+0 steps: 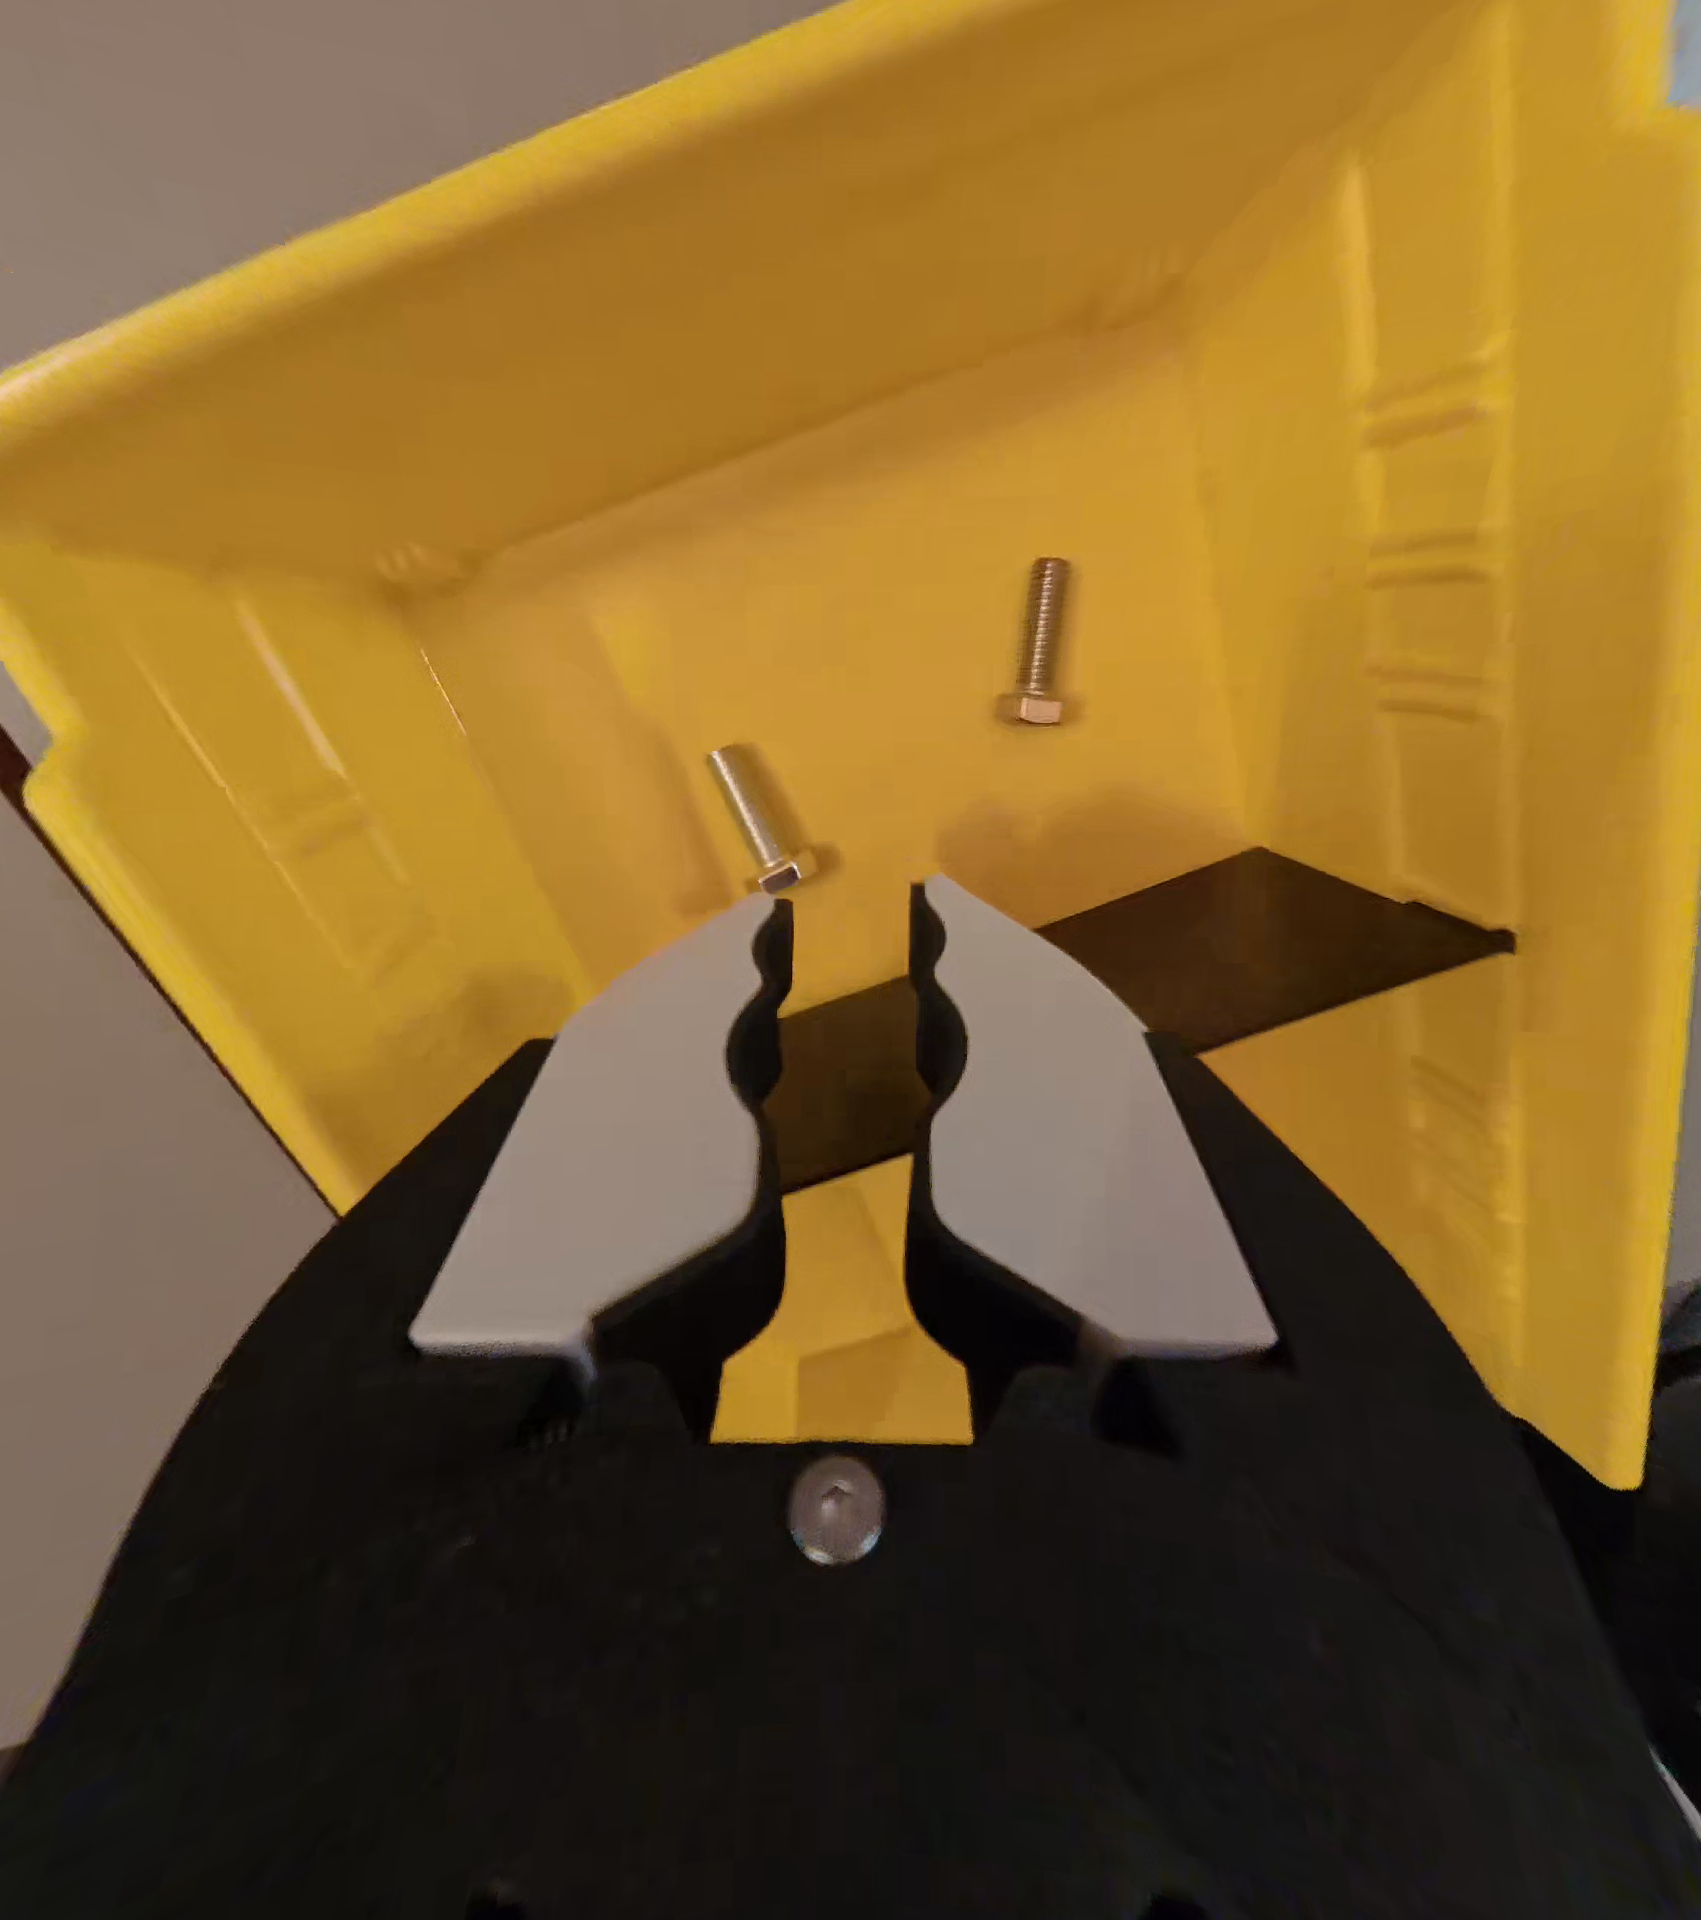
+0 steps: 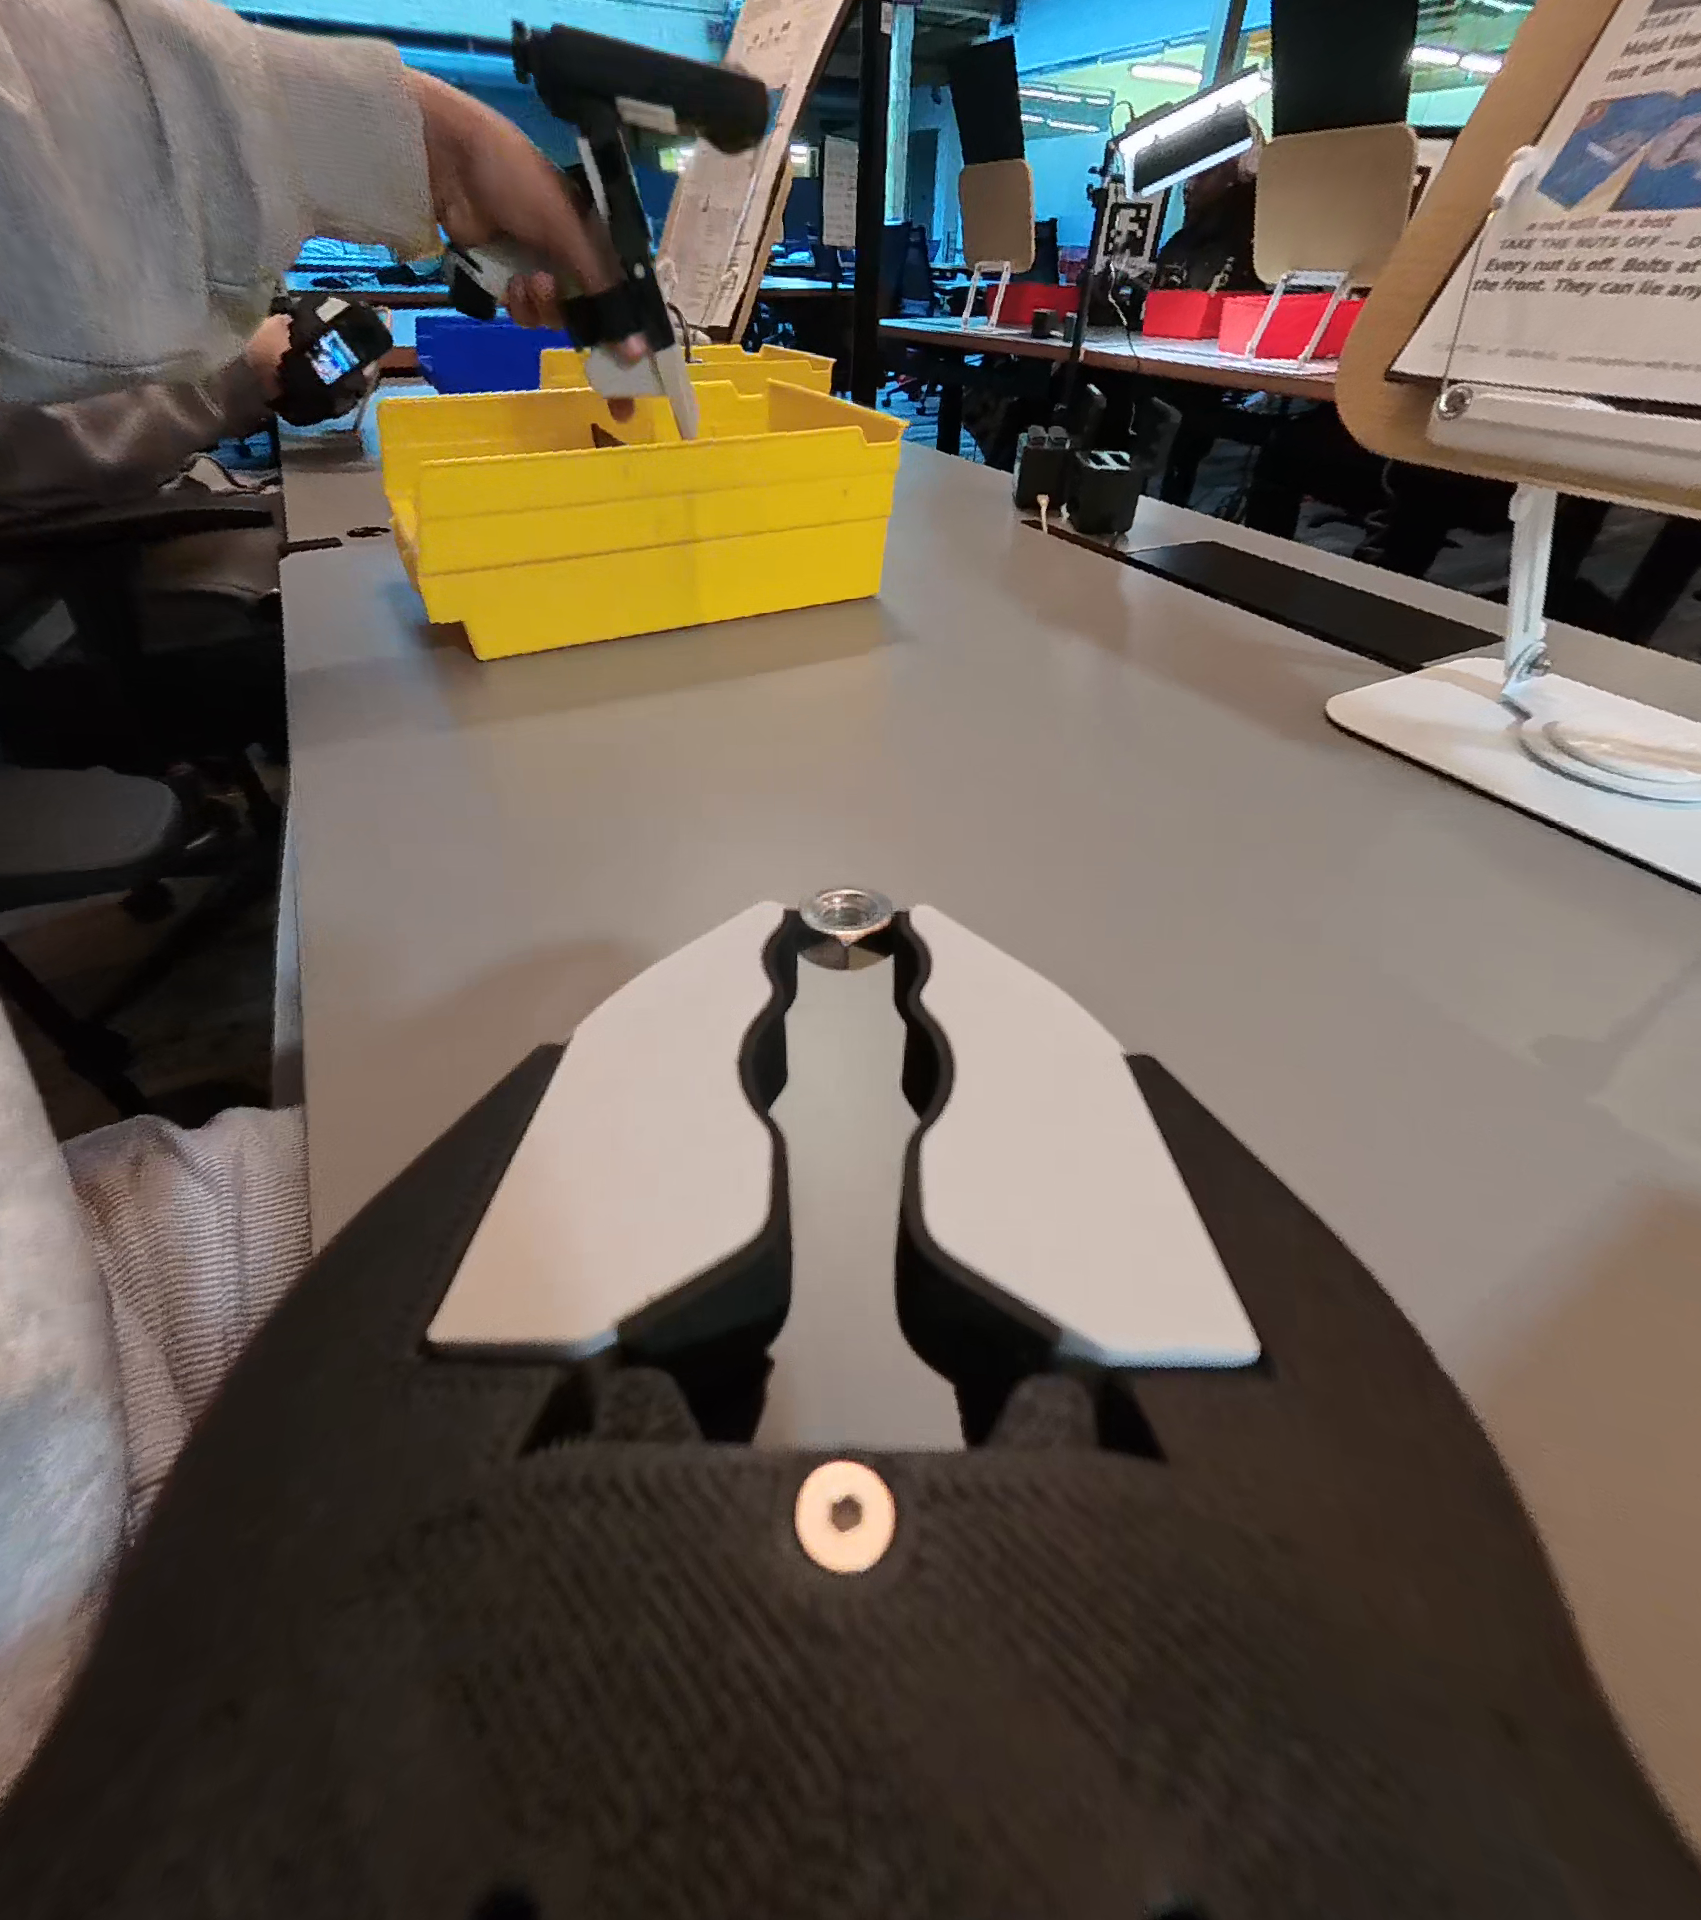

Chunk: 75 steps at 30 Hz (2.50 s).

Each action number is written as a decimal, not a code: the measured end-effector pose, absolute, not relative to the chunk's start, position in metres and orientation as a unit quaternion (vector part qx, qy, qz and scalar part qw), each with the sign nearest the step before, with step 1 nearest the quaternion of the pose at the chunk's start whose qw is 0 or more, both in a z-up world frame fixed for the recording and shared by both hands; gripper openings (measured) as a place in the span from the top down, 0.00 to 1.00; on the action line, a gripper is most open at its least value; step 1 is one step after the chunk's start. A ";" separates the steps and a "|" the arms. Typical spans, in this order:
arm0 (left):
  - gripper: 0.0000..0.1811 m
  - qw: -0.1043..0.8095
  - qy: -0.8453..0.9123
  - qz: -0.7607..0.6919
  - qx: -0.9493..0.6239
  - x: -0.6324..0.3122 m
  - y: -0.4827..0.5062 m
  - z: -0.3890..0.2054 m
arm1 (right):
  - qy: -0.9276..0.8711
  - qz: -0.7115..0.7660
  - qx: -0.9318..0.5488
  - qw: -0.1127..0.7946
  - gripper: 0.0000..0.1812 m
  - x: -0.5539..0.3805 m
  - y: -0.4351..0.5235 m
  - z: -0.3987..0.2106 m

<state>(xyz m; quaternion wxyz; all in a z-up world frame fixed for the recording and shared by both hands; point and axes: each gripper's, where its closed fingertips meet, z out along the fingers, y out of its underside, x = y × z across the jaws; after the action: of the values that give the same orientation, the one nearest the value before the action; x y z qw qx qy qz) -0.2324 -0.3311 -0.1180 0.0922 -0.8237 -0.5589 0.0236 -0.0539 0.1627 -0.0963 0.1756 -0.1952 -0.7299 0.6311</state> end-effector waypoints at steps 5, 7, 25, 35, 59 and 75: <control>0.85 0.008 -0.539 -0.046 -0.841 -0.226 -0.340 -0.139 | -0.723 0.639 -0.215 0.151 0.90 -0.072 0.154 -0.096; 0.84 -0.019 -0.534 -0.063 -0.843 -0.223 -0.344 -0.149 | -0.722 0.640 -0.220 0.145 0.90 -0.079 0.151 -0.096; 0.82 -0.046 -0.585 -0.156 -0.794 -0.222 -0.347 -0.183 | -0.699 0.667 -0.227 0.124 0.91 -0.099 0.153 -0.089; 0.88 -0.032 -0.584 -0.153 -0.796 -0.220 -0.345 -0.183 | -0.691 0.674 -0.230 0.122 0.91 -0.102 0.159 -0.087; 0.88 0.573 -0.317 0.214 -0.725 -0.182 -0.076 0.055 | -0.676 0.698 -0.191 0.139 0.91 -0.072 0.169 -0.069; 0.89 0.756 -0.156 0.111 -0.626 -0.027 0.168 -0.045 | -0.621 0.734 -0.195 0.195 0.90 -0.028 0.190 -0.013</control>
<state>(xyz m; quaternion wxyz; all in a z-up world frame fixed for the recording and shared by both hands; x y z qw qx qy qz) -0.0273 0.1675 -0.0453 0.7560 -0.6260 -0.1558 0.1114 -0.0281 0.1900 -0.0129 0.1954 -0.1954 -0.6206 0.7338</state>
